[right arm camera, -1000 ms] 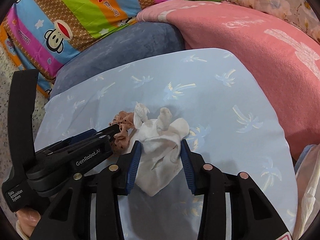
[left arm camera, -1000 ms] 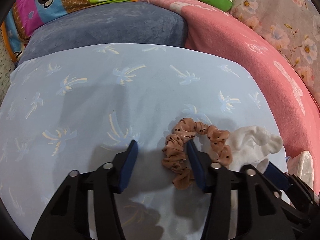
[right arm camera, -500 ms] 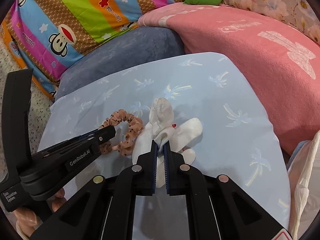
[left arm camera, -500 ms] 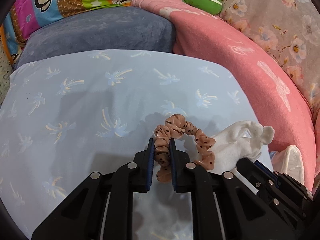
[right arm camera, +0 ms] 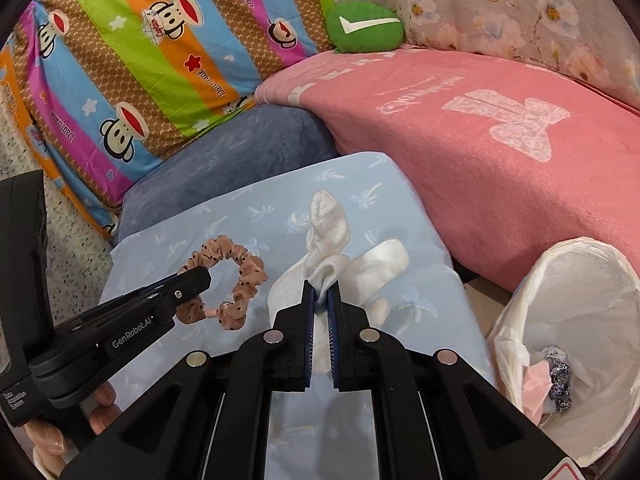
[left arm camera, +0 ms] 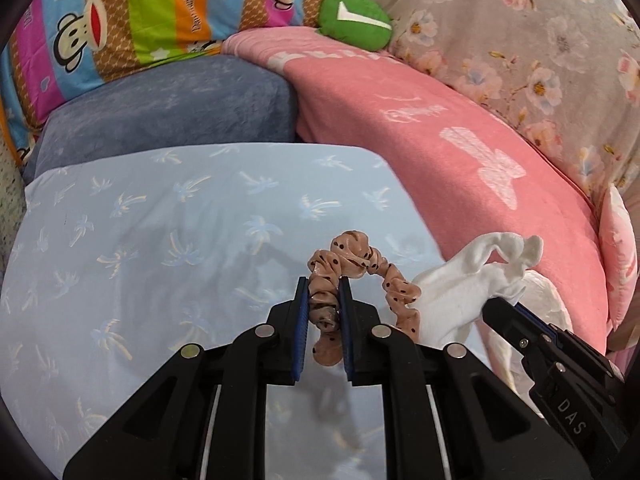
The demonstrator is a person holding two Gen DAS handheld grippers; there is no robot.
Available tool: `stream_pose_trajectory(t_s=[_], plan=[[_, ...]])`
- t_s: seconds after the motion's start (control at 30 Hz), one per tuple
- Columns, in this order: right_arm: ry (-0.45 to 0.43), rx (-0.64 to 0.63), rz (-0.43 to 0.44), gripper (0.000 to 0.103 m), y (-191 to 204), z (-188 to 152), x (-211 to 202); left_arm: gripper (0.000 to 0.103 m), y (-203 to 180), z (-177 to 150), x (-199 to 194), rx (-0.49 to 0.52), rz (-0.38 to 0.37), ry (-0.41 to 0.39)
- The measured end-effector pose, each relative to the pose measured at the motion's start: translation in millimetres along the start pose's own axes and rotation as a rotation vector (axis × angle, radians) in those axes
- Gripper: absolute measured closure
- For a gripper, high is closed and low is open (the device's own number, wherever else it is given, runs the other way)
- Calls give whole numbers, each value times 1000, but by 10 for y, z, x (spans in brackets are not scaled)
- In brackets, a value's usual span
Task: Collect trash
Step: 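Carry the scrunchie and white gloves over the white bin with both tools, then open both tools over the white bin, dropping scrunchie and gloves inside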
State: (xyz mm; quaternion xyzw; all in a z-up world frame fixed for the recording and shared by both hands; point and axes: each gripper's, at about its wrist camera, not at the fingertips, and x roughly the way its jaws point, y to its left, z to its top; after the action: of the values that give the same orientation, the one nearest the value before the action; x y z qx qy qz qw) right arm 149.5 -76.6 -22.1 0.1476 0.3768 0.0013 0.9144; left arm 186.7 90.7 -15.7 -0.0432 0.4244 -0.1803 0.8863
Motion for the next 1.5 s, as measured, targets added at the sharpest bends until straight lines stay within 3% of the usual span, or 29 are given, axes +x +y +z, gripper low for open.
stream_pose_trajectory(t_s=[0.57, 1.07, 1.17, 1.27, 1.33, 1.5], plan=[[-126, 134, -103, 97, -1144, -151, -1084, 89, -1214, -262, -234, 176, -110, -9], [-145, 225, -189, 97, -1894, -364, -1399, 87, -1964, -524, -108, 303, -175, 45], [-147, 231, -197, 97, -1957, -378, -1418, 84, -2062, -555, -76, 318, -180, 49], [-148, 237, -203, 96, -2017, -384, -1425, 68, -2127, -571, -41, 316, -174, 54], [-149, 239, -205, 95, -2024, -385, -1435, 51, -2146, -570, -42, 315, -162, 44], [-155, 238, -207, 91, -2030, -374, -1424, 46, -2148, -562, -51, 323, -138, 23]])
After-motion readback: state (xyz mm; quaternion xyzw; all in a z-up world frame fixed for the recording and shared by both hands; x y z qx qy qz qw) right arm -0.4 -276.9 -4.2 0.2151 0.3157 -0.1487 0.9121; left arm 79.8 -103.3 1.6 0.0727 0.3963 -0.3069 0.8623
